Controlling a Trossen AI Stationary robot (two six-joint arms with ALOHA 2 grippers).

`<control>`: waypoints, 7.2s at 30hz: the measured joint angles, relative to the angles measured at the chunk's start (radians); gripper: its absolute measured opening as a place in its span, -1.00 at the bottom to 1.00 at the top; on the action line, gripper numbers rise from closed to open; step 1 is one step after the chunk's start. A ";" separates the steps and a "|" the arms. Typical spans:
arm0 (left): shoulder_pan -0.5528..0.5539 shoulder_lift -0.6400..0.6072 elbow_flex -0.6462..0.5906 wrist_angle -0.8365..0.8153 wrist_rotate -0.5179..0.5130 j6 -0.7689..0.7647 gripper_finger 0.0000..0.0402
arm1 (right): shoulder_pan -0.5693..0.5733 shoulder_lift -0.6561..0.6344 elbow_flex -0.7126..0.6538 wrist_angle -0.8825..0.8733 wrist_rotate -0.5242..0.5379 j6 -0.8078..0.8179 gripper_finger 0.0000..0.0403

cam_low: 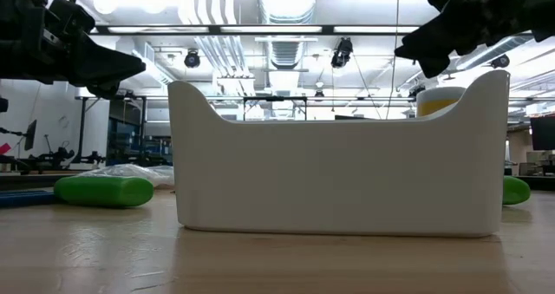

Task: Pick & Place Travel size toiletries
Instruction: Put the right green shampoo into the top black bin

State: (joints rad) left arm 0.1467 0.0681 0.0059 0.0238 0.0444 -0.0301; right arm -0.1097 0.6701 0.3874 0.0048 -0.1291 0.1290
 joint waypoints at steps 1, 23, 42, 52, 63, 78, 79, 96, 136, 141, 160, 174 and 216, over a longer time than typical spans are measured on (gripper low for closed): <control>0.000 0.000 0.000 0.000 0.000 0.000 -0.61 | 0.000 0.000 0.000 0.000 0.000 0.003 -0.38; 0.000 0.000 0.000 0.000 0.000 0.000 -0.61 | 0.035 0.070 0.109 -0.369 -0.109 0.468 -0.64; 0.000 0.000 0.000 -0.001 0.000 0.000 -0.61 | 0.171 0.428 0.340 -0.985 -0.186 0.738 -0.62; 0.000 0.000 0.000 -0.001 0.000 0.000 -0.61 | 0.189 0.562 0.316 -0.864 -0.182 0.682 -0.46; 0.000 0.000 0.000 -0.001 0.000 0.000 -0.61 | 0.188 0.610 0.329 -0.805 -0.055 0.926 -0.06; 0.000 0.000 0.000 -0.001 0.000 0.000 -0.61 | 0.192 0.659 0.330 -0.695 0.082 1.156 0.44; 0.000 0.000 0.000 -0.001 0.000 0.000 -0.61 | 0.192 0.672 0.330 -0.682 0.084 1.160 0.45; 0.000 0.000 0.000 -0.001 0.000 0.000 -0.61 | 0.290 0.789 0.327 -0.670 0.114 1.285 0.39; 0.000 0.000 0.000 0.000 0.000 0.000 -0.61 | 0.359 0.641 0.235 -0.684 0.106 0.850 -0.20; 0.000 0.000 0.000 0.000 0.000 0.000 -0.61 | 0.349 0.547 0.235 -0.720 0.106 0.813 -0.15; 0.000 0.000 0.000 0.000 0.000 0.000 -0.61 | 0.264 0.200 0.235 -0.723 0.314 0.693 -0.18; 0.001 0.011 0.000 0.044 -0.039 -0.186 -0.61 | 0.207 0.159 0.291 -0.692 0.315 0.485 -0.20; -0.029 1.417 1.041 0.146 0.175 0.809 -0.18 | -0.099 0.465 0.560 -0.571 -0.252 0.016 -0.18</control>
State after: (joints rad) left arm 0.1180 1.4852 1.0464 0.1696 0.2197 0.7794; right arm -0.2085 1.1355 0.9475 -0.5661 -0.3810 0.1451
